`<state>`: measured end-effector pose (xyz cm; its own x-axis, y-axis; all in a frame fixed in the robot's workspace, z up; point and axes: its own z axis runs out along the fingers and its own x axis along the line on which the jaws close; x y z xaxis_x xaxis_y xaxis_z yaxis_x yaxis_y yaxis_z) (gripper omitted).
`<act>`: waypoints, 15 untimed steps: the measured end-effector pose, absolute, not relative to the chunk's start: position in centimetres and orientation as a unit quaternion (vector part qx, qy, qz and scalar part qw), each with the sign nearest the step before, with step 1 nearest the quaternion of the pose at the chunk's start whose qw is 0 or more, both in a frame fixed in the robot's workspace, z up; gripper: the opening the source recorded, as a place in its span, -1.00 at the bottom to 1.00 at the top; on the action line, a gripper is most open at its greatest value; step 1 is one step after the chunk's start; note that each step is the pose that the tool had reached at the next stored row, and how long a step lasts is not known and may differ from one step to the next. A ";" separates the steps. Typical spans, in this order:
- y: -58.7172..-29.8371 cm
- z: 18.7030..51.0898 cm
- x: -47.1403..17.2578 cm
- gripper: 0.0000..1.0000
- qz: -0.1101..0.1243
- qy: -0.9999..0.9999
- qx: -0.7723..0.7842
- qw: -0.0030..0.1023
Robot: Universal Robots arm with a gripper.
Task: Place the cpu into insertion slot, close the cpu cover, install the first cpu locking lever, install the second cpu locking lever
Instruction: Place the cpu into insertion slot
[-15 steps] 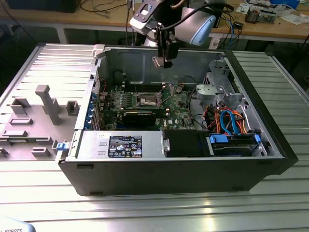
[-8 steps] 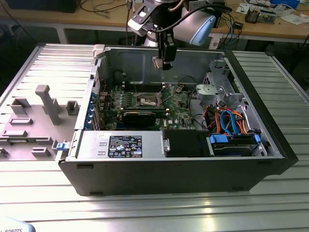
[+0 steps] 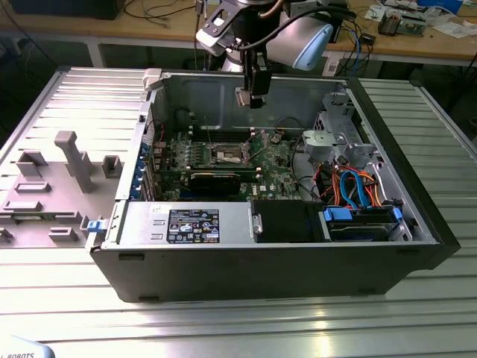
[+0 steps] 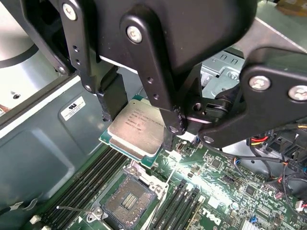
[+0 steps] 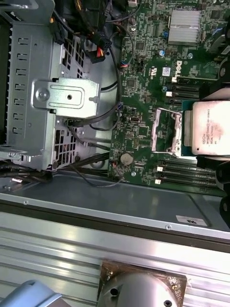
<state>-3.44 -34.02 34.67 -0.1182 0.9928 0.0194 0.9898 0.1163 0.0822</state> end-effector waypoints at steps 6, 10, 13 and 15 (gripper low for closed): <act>-34.0 34.7 -3.5 0.08 0.037 0.746 0.664 0.020; -34.0 34.4 -3.5 0.08 0.037 0.737 0.674 0.021; -34.0 34.2 -3.5 0.08 0.036 0.734 0.678 0.021; -34.0 34.0 -3.5 0.08 0.035 0.734 0.678 0.022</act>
